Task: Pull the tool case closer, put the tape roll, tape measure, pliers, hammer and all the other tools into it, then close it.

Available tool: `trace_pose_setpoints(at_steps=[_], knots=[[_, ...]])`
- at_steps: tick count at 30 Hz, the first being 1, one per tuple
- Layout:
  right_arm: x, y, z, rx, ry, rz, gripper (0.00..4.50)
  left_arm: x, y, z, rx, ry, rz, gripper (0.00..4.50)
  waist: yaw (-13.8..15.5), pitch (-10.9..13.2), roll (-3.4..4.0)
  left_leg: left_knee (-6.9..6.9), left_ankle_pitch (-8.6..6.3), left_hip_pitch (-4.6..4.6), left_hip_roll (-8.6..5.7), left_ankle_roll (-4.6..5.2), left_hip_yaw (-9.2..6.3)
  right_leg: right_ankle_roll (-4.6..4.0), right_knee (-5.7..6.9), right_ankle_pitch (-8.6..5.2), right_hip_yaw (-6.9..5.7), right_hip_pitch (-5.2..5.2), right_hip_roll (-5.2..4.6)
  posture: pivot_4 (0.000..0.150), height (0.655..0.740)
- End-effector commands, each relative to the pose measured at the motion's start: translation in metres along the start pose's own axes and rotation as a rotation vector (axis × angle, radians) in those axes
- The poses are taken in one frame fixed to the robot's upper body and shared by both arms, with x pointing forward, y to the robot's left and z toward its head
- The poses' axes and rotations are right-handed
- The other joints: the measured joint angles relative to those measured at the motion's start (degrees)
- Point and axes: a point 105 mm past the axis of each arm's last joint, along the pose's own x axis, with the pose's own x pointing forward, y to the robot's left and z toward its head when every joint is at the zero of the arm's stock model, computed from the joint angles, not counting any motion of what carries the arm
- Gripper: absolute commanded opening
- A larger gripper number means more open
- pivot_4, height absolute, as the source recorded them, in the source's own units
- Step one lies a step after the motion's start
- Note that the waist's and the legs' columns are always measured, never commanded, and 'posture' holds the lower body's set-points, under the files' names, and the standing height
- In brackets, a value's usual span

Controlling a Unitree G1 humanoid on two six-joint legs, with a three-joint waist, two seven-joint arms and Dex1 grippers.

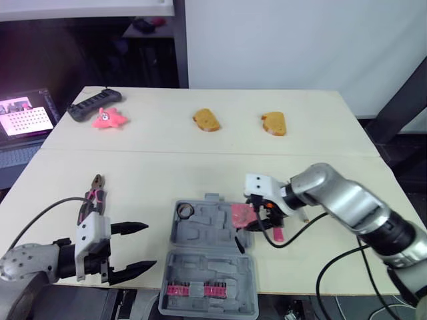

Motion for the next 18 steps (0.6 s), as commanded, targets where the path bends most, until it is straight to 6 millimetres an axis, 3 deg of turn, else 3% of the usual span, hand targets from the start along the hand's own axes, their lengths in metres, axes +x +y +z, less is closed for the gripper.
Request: trace_pose_setpoints(at_steps=[1, 18], knots=[[0.004, -0.012, 0.011, -0.011, -0.006, -0.068, 2.96, -0.003, 0.0, 0.007, 0.046, -0.006, 0.023, 4.5, 0.09, 0.0, 0.0, 0.02, 0.0, -0.01, 0.0, 0.0, 0.0, 0.0, 0.0, 0.0, 0.0, -0.01, 0.0, 0.15, 0.7377], [0.024, -0.022, 0.004, -0.124, 0.034, -0.112, 2.96, -0.005, 0.003, 0.009, 0.063, 0.011, 0.026, 4.5, -0.93, 0.0, 0.0, 0.0, 0.0, -0.06, 0.0, 0.0, 0.01, 0.0, 0.0, 0.02, 0.0, -0.05, 0.0, 0.15, 0.7377]])
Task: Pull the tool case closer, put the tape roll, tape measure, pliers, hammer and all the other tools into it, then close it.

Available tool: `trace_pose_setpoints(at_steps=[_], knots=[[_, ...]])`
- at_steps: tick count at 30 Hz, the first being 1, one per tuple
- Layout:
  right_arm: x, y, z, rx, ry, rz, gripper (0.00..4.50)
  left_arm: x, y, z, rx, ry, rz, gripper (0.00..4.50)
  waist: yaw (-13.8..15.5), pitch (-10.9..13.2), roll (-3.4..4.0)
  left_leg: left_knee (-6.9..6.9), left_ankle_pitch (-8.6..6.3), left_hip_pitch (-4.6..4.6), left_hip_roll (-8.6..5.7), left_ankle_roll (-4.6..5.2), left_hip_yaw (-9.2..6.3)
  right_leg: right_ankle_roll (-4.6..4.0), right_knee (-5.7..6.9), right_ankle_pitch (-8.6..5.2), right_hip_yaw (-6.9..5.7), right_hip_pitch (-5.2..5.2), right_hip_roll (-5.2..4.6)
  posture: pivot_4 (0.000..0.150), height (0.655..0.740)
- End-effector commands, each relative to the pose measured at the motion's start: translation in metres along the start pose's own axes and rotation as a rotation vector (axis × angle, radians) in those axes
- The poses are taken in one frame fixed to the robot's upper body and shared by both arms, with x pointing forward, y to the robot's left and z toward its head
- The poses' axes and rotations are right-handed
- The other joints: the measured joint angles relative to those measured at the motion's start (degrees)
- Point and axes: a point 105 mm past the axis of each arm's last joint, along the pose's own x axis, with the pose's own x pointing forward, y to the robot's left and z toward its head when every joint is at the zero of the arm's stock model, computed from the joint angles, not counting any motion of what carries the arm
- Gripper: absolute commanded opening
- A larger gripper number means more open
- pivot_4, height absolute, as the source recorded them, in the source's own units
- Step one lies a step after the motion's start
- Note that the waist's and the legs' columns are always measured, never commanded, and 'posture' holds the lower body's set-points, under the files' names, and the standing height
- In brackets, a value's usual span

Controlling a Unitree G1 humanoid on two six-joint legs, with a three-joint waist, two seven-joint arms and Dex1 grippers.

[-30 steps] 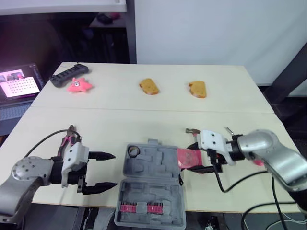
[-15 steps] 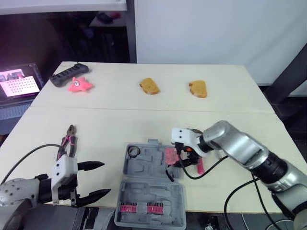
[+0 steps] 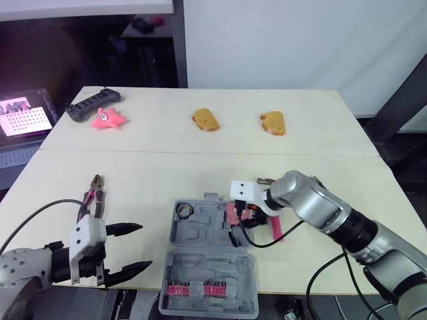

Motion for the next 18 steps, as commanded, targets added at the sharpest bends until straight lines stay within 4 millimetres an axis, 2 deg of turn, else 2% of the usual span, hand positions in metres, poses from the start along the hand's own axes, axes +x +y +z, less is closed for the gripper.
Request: trace_pose_setpoints(at_steps=[1, 11, 13, 14, 18], knots=[[-0.003, -0.003, 0.006, -0.042, -0.032, -0.016, 2.96, -0.001, 0.0, 0.008, 0.044, -0.005, -0.003, 4.5, -0.27, 0.0, 0.0, 0.0, 0.0, 0.0, 0.0, 0.0, 0.0, 0.0, 0.0, 0.0, 0.0, 0.0, 0.0, 0.15, 0.7377], [-0.005, -0.004, 0.015, -0.078, -0.071, -0.02, 2.96, 0.002, -0.001, 0.007, 0.046, 0.001, -0.016, 4.5, -0.46, 0.0, 0.0, -0.02, 0.0, -0.01, 0.0, 0.0, 0.0, 0.01, 0.0, 0.0, 0.0, -0.02, 0.0, 0.15, 0.7377], [-0.007, -0.005, 0.017, -0.083, -0.08, -0.027, 3.99, 0.002, -0.001, 0.007, 0.046, 0.0, -0.018, 4.5, -0.45, 0.0, 0.0, -0.02, 0.0, -0.01, 0.0, 0.0, 0.0, 0.01, -0.01, 0.0, 0.0, -0.01, 0.0, 0.15, 0.7377], [-0.007, -0.007, 0.02, -0.088, -0.088, -0.037, 4.3, 0.003, -0.001, 0.007, 0.046, 0.0, -0.019, 4.5, -0.45, 0.0, 0.0, -0.02, 0.0, -0.01, 0.0, 0.0, 0.0, 0.0, 0.0, 0.0, 0.0, -0.01, 0.0, 0.15, 0.7377], [-0.014, -0.014, 0.026, -0.116, -0.107, -0.078, 4.42, 0.004, 0.0, 0.007, 0.046, 0.0, -0.023, 4.5, -0.46, 0.0, 0.0, -0.02, 0.0, -0.01, 0.0, 0.0, 0.0, 0.0, 0.0, 0.0, 0.0, -0.02, 0.0, 0.15, 0.7377]])
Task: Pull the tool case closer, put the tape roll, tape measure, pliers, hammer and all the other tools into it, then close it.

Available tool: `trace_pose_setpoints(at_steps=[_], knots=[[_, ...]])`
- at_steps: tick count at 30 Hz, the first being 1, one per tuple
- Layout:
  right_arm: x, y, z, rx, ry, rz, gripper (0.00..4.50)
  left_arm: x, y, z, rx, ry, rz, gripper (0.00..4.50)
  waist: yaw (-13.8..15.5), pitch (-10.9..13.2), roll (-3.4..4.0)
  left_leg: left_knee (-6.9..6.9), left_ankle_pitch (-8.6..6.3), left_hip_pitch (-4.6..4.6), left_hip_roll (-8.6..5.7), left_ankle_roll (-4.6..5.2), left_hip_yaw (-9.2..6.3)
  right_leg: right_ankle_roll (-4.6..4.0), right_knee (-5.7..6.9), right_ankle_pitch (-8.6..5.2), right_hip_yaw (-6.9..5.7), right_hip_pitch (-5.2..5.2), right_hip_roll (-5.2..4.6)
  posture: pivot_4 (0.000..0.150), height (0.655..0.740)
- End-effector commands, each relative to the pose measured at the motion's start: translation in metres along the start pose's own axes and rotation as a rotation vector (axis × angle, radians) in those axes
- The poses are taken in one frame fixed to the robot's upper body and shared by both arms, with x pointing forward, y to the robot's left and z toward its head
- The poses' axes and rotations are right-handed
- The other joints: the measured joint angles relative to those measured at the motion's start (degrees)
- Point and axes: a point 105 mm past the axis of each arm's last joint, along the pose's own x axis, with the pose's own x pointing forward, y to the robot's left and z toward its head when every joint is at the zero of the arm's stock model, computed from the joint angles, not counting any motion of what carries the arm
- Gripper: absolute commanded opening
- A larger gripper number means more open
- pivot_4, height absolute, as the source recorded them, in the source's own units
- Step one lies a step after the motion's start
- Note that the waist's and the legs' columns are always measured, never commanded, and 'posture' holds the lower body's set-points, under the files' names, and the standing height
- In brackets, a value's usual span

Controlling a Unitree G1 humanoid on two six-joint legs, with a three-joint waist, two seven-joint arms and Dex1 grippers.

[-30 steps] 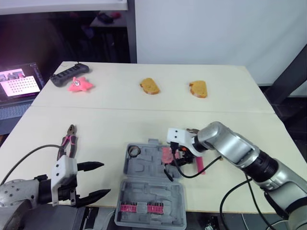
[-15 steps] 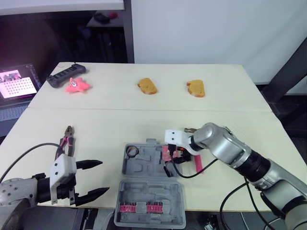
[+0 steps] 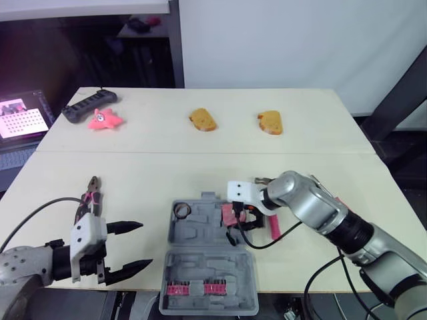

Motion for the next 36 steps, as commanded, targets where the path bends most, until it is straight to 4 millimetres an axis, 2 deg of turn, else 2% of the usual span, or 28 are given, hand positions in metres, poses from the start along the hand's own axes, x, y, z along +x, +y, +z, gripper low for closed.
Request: trace_pose_setpoints(at_steps=[1, 6, 10, 15, 16, 19, 22, 25, 28, 33, 36], knots=[[-0.018, -0.013, 0.015, -0.049, -0.044, -0.067, 4.42, 0.0, -0.002, 0.004, 0.028, 0.005, -0.016, 4.5, 0.02, 0.0, 0.0, 0.0, 0.0, 0.0, 0.0, 0.0, 0.0, 0.01, 0.0, 0.0, 0.0, 0.0, 0.0, 0.15, 0.7377], [-0.036, -0.01, 0.016, -0.048, -0.076, -0.043, 4.42, 0.0, 0.0, 0.004, 0.028, 0.006, -0.019, 4.5, 0.11, 0.0, 0.0, -0.03, 0.0, -0.02, 0.0, 0.0, 0.0, 0.01, -0.01, 0.0, 0.0, -0.01, 0.0, 0.15, 0.7377], [-0.054, -0.006, 0.035, -0.075, -0.258, -0.039, 4.42, 0.003, 0.002, 0.004, 0.03, 0.002, -0.029, 4.5, 0.1, 0.0, -0.01, -0.01, 0.0, -0.02, 0.0, 0.0, -0.01, 0.0, -0.01, 0.0, 0.0, 0.0, 0.0, 0.15, 0.7377], [-0.064, -0.007, 0.042, -0.105, -0.406, -0.089, 4.42, 0.005, 0.006, 0.007, 0.039, -0.006, -0.039, 4.5, 0.07, 0.0, -0.01, -0.02, 0.0, -0.03, 0.0, 0.0, -0.01, 0.06, -0.02, 0.03, 0.0, 0.01, 0.0, 0.15, 0.7377], [-0.063, -0.006, 0.04, -0.105, -0.421, -0.073, 4.42, 0.006, 0.007, 0.008, 0.041, -0.008, -0.041, 4.5, 0.05, 0.0, -0.01, -0.02, 0.0, -0.03, 0.0, 0.0, -0.01, 0.06, -0.01, 0.03, 0.0, 0.0, 0.0, 0.15, 0.7377], [-0.058, -0.003, 0.031, -0.074, -0.423, -0.032, 3.56, 0.007, 0.009, 0.009, 0.044, -0.015, -0.047, 4.5, 0.01, 0.0, -0.01, -0.02, 0.0, -0.03, 0.0, 0.0, 0.0, 0.06, -0.01, 0.03, 0.0, 0.0, 0.0, 0.15, 0.7377], [-0.05, -0.002, 0.02, -0.045, -0.414, -0.03, 2.08, 0.008, 0.01, 0.011, 0.046, -0.021, -0.052, 4.5, 0.08, 0.01, -0.01, -0.02, 0.0, -0.02, 0.0, 0.0, -0.01, 0.07, -0.01, 0.04, 0.0, 0.01, 0.01, 0.15, 0.7377], [-0.046, -0.003, 0.017, -0.016, -0.448, -0.027, 2.08, 0.007, 0.012, 0.012, 0.049, -0.023, -0.054, 4.5, 0.08, 0.01, -0.01, -0.01, 0.0, -0.03, -0.01, 0.0, -0.01, 0.07, -0.01, 0.04, 0.0, 0.01, 0.0, 0.15, 0.7377], [-0.037, -0.005, 0.006, 0.037, -0.472, -0.032, 2.08, 0.007, 0.013, 0.013, 0.054, -0.022, -0.056, 4.5, 0.05, 0.0, -0.01, -0.01, 0.0, -0.02, 0.0, 0.0, -0.01, 0.09, -0.01, 0.04, 0.0, 0.02, 0.01, 0.15, 0.7377], [-0.021, 0.002, -0.009, 0.094, -0.48, 0.004, 2.08, 0.006, 0.015, 0.013, 0.06, -0.017, -0.055, 4.5, 0.02, 0.01, -0.01, -0.02, 0.0, -0.02, 0.0, 0.0, -0.01, 0.12, -0.01, 0.06, 0.0, 0.03, 0.01, 0.15, 0.7377], [-0.004, 0.009, -0.028, 0.156, -0.447, 0.038, 2.08, 0.005, 0.017, 0.012, 0.066, -0.004, -0.051, 4.5, 0.03, 0.01, -0.01, -0.01, 0.0, 0.0, 0.0, 0.0, -0.01, 0.12, -0.01, 0.07, 0.0, 0.04, 0.01, 0.15, 0.7377]])
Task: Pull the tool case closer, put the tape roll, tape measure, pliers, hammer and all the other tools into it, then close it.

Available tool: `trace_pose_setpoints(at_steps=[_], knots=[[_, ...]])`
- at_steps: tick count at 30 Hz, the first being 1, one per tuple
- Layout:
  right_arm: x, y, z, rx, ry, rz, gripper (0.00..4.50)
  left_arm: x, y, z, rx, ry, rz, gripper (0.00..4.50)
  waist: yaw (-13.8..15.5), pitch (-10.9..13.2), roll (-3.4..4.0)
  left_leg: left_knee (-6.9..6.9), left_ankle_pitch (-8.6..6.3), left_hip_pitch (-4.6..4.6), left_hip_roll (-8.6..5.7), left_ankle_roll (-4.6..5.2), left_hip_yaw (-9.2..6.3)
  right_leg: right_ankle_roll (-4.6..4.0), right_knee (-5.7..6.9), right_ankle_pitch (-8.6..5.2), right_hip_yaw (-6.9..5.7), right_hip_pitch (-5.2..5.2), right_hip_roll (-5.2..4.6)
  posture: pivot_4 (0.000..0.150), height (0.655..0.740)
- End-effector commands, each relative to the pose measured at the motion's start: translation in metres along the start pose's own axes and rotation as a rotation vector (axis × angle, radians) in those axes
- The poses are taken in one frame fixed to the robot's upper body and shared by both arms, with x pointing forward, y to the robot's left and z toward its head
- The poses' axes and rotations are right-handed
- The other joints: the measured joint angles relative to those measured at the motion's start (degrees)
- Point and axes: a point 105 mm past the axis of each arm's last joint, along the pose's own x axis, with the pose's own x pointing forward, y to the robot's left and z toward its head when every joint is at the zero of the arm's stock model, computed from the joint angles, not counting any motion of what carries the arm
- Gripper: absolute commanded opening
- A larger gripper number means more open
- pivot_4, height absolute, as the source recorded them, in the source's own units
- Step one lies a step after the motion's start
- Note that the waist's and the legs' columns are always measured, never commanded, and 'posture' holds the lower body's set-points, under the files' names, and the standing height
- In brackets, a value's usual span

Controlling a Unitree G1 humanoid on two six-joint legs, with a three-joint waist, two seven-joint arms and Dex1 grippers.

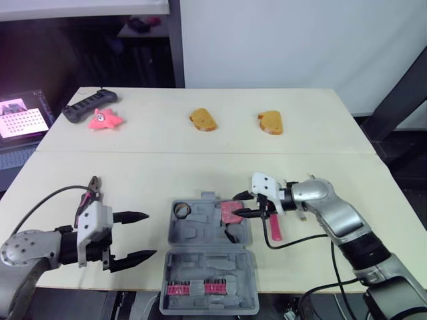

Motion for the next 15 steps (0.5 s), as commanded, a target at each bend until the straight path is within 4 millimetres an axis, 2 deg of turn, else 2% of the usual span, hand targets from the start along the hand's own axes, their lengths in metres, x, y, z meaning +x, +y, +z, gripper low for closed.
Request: trace_pose_setpoints(at_steps=[1, 3, 6, 8, 13, 15], knots=[[0.005, 0.002, -0.02, 0.057, 0.002, 0.002, 2.08, -0.003, 0.003, 0.005, 0.036, 0.012, 0.002, 4.5, 0.04, 0.0, 0.0, 0.0, 0.0, 0.0, 0.0, 0.0, 0.0, 0.0, 0.0, 0.0, 0.0, 0.0, 0.0, 0.15, 0.7377], [0.007, 0.002, -0.03, 0.074, 0.009, -0.006, 2.08, -0.004, 0.004, 0.005, 0.036, 0.014, 0.003, 4.5, 0.01, 0.0, 0.0, 0.01, 0.0, 0.01, -0.01, 0.0, 0.0, 0.0, 0.0, 0.0, 0.0, 0.02, -0.01, 0.15, 0.7377], [0.013, 0.005, -0.055, 0.099, 0.048, -0.007, 2.08, -0.006, 0.005, 0.004, 0.037, 0.022, 0.005, 4.5, -0.02, -0.03, -0.04, 0.01, 0.0, 0.21, 0.0, 0.0, 0.0, -0.11, -0.01, -0.07, 0.0, 0.23, 0.0, 0.15, 0.7377], [0.015, 0.006, -0.06, 0.109, 0.039, -0.01, 2.08, -0.007, 0.006, 0.005, 0.038, 0.025, 0.005, 4.5, -0.03, -0.05, -0.07, 0.0, 0.0, 0.23, -0.01, 0.0, 0.01, -0.12, -0.02, -0.07, 0.0, 0.25, -0.01, 0.15, 0.7377], [0.006, -0.001, -0.04, 0.075, -0.063, -0.032, 2.08, -0.011, 0.009, 0.005, 0.039, 0.032, 0.009, 4.5, 0.05, -0.07, -0.09, 0.01, 0.0, 0.26, 0.0, 0.0, -0.01, -0.1, -0.01, -0.06, 0.0, 0.28, 0.01, 0.15, 0.7377], [-0.002, -0.006, -0.023, 0.049, -0.131, -0.055, 2.08, -0.012, 0.011, 0.005, 0.033, 0.026, 0.02, 4.5, 0.09, -0.07, -0.09, 0.0, 0.0, 0.24, 0.0, 0.0, -0.01, -0.1, -0.01, -0.06, 0.0, 0.27, 0.01, 0.15, 0.7377]])
